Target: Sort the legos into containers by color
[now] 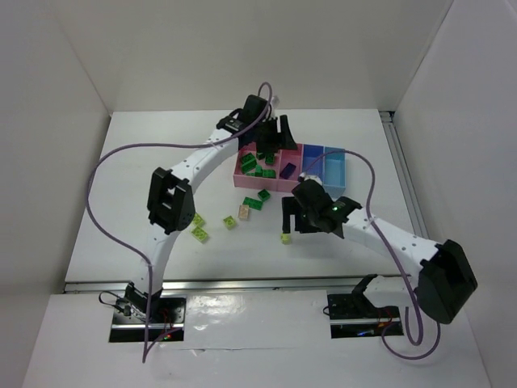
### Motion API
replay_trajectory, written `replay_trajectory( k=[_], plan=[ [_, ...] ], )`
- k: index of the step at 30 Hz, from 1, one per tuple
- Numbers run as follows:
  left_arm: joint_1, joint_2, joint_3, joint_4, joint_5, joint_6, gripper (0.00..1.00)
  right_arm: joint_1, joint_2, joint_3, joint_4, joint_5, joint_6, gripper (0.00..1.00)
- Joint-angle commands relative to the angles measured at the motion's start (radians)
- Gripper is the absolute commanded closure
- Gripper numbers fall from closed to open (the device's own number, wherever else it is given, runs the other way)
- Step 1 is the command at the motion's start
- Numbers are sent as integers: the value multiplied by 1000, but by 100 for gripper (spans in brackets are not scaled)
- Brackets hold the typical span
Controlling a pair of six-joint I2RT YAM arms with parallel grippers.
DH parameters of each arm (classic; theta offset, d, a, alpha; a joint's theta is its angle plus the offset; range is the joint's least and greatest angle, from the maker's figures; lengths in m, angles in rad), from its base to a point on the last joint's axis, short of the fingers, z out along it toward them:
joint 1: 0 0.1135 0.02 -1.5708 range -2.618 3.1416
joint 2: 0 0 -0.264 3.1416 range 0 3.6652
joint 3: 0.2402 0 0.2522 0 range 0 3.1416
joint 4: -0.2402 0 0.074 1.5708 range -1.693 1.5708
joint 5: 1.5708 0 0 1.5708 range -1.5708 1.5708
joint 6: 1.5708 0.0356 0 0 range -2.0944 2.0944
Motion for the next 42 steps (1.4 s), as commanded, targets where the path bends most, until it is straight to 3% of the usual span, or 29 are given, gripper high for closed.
replay_trajectory(
  k=[1,5,10,14,15,19,22,27,31,35,42],
  plan=[
    [38,-190,-41,30,-6,30,23,48,87,-9,108,-94,-62,10],
    [84,-366,-198,21,-38,51,24,59,190,14,150,-94,-62,11],
    [136,-497,-334,-40,-81,76,26,68,319,63,150,-94,-71,23],
    [183,-589,-464,-71,-129,86,27,77,354,63,150,-94,-71,41],
    [196,-607,-490,-80,-129,86,27,88,354,72,141,-80,-60,50],
    [237,-683,-611,-81,-155,86,28,88,290,117,107,42,-42,69],
    [237,-724,-705,-126,-204,96,28,88,261,199,59,165,-52,69],
    [237,-775,-849,-183,-291,73,25,-27,323,370,7,229,-126,70],
    [248,-812,-907,-229,-368,47,18,-134,405,500,18,240,-137,70],
    [276,-784,-918,-289,-377,8,18,-214,523,653,18,231,-137,70],
    [345,-743,-980,-327,-387,-28,12,-306,672,743,-14,265,-125,70]
  ],
)
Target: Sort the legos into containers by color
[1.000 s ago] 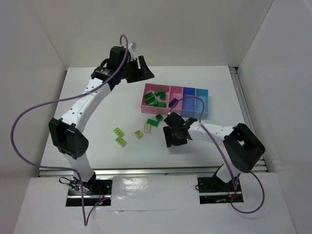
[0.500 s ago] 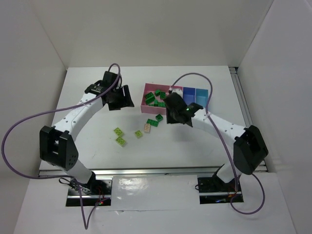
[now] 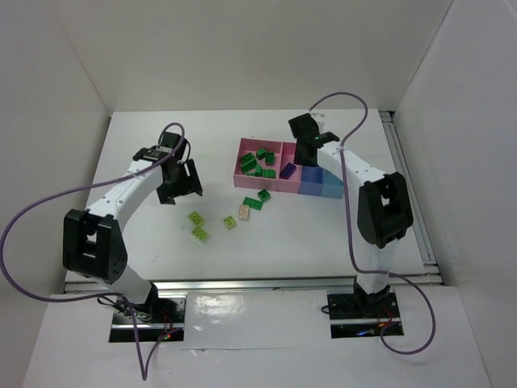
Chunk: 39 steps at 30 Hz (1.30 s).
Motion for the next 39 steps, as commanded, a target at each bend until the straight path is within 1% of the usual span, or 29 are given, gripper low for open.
replay_trajectory(
  k=[1,6,7,8,9,13,16,18,20,21,22,23,24,25,27,28,29,31,33,35,38,39],
  plan=[
    [32,14,-37,-43,-19,-35,12,-29,28,45,-37,35,3,70],
    [55,23,-46,-43,1,-25,12,-69,28,35,-14,35,12,67],
    [55,23,-46,-43,1,-25,12,-81,28,35,-14,35,12,65],
    [55,23,-46,-43,10,-25,12,-90,28,35,-14,23,12,60],
    [55,23,-46,-43,10,-25,12,-90,28,35,-14,14,3,50],
    [55,33,-46,-34,21,-25,14,-90,9,16,-14,3,3,27],
    [64,33,-35,-23,21,-15,14,-75,-53,-11,-5,-29,-18,27],
    [64,33,-11,-23,24,20,14,1,-101,-56,38,-29,-79,31],
    [90,23,20,-43,11,31,14,79,-167,-108,67,-38,-124,32],
    [108,23,20,-43,11,31,14,157,-182,-123,91,-81,-164,32],
    [151,23,29,-43,11,31,14,196,-195,-139,104,-119,-184,32],
    [173,14,29,-43,45,31,14,231,-205,-149,104,-156,-202,32],
    [191,14,29,-43,60,31,14,303,-205,-163,125,-226,-230,31],
    [220,14,29,-43,70,31,14,339,-205,-163,125,-259,-242,28],
    [240,4,17,-43,100,31,14,399,-169,-150,125,-307,-251,21],
    [250,3,17,-43,100,21,14,449,-150,-137,125,-334,-251,18],
    [262,-7,8,-43,100,11,14,466,-111,-127,116,-348,-251,13],
    [273,-16,-5,-43,100,11,14,514,-65,-84,92,-326,-232,10],
    [285,-27,-24,-43,100,11,14,525,-2,-51,69,-316,-210,10],
    [314,-27,-34,-43,100,11,14,552,23,-30,69,-316,-196,10],
    [323,-36,-43,-34,125,21,15,563,64,-30,69,-374,-196,14],
    [323,-36,-43,-34,125,21,16,563,75,-21,69,-393,-196,14]
  ],
)
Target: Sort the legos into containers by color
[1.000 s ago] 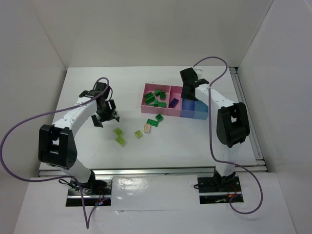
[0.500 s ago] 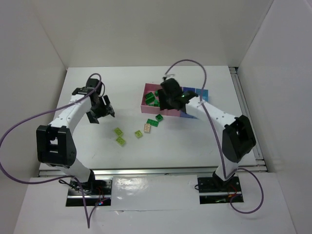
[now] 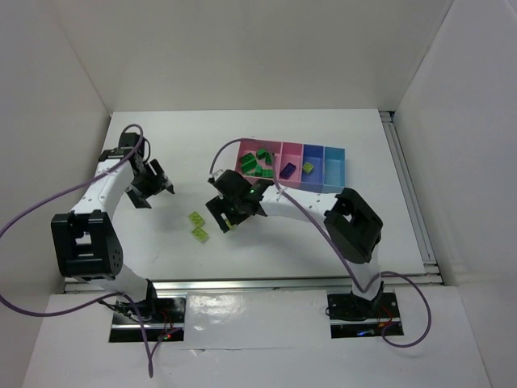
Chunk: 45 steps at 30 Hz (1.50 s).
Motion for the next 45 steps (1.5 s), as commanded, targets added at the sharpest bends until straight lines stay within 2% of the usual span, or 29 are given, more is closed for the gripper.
replay_trajectory(
  k=[1,4,6,15,19,23,24,28,30,33,36,37,41,45],
  plan=[
    [12,-40,-9,6,42,14,16,11,28,60,-22,-81,8,17],
    [12,-53,-20,16,51,14,16,11,62,60,-31,-92,8,18],
    [12,-62,-31,16,51,14,16,11,72,49,-20,-79,8,24],
    [21,-62,-40,26,61,14,17,11,144,70,-10,-1,8,25],
    [21,-62,-40,26,61,14,17,11,197,124,1,25,-15,37],
    [21,-71,-40,17,42,14,17,11,205,184,-10,82,-15,58],
    [21,-71,-51,17,42,14,17,11,189,173,0,94,-15,66],
    [21,-80,-51,17,42,14,17,11,53,90,26,154,5,69],
    [21,-80,-51,17,42,14,17,-9,-65,16,36,183,31,69],
    [21,-80,-60,17,53,14,17,-75,-223,-98,36,282,98,69],
    [21,-80,-60,26,53,14,17,-200,-364,-190,24,398,209,68],
    [21,-80,-60,26,53,14,17,-295,-389,-244,24,376,248,68],
    [21,-80,-60,26,53,-5,17,-501,-400,-267,17,269,276,65],
    [21,-71,-60,26,53,-5,17,-575,-359,-238,39,292,289,63]
  ],
)
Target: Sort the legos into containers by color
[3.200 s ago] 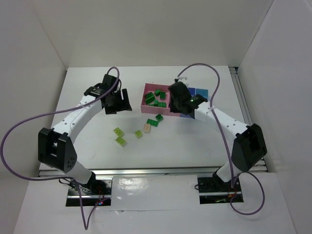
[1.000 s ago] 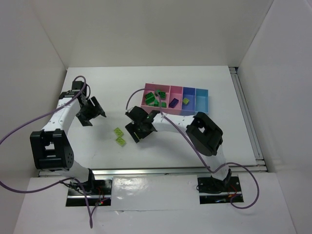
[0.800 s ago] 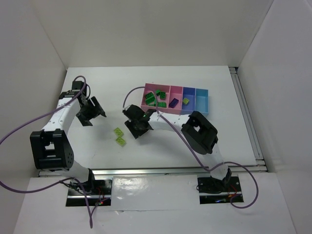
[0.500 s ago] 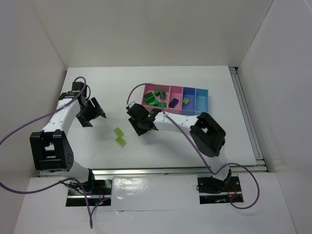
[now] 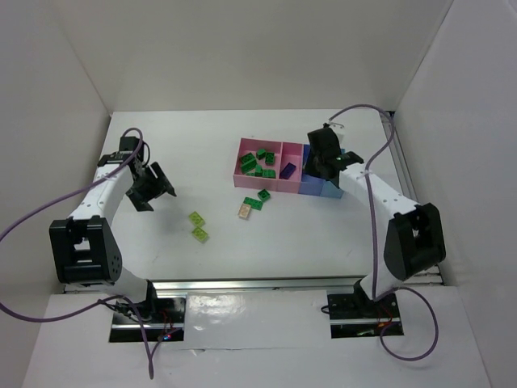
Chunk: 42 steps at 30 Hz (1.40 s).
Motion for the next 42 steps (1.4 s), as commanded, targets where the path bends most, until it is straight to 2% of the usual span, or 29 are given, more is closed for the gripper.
replay_trajectory(
  k=[1,5,7,8,9,10,13,17,18,21,22,26,28,32,38,42],
  plan=[
    [7,-26,-2,2,7,-4,17,-18,46,0,29,-1,40,63],
    [7,-35,-2,2,18,5,17,-74,110,64,66,-21,31,61],
    [7,-35,7,2,18,5,17,-89,144,73,90,-21,22,57],
    [7,-35,7,2,18,5,17,-101,155,84,102,-35,22,51],
    [7,-35,7,2,18,5,17,-101,165,98,115,-47,10,39],
    [7,-35,7,2,18,5,17,-101,187,108,115,-58,10,21],
    [7,-13,7,2,27,5,17,-75,170,133,96,-70,-13,10],
    [7,-22,7,2,14,-4,17,38,72,95,109,-15,-61,13],
    [7,-22,7,2,-19,-16,17,96,55,83,109,-43,-93,17],
    [7,-33,16,-11,-67,-59,17,217,21,47,99,-141,-154,19],
    [7,-33,26,-34,-93,-81,17,313,21,47,109,-209,-192,19],
    [7,-53,26,-45,-111,-92,17,527,144,92,93,-333,-245,19],
    [7,-65,26,-45,-111,-102,17,616,205,139,93,-383,-298,16],
    [16,-87,26,-45,-133,-102,17,705,374,252,70,-410,-368,7],
    [50,-87,56,-54,-122,-102,17,727,536,337,115,-338,-368,7],
    [50,-87,56,-54,-113,-102,17,727,592,368,138,-302,-358,12]
  ],
)
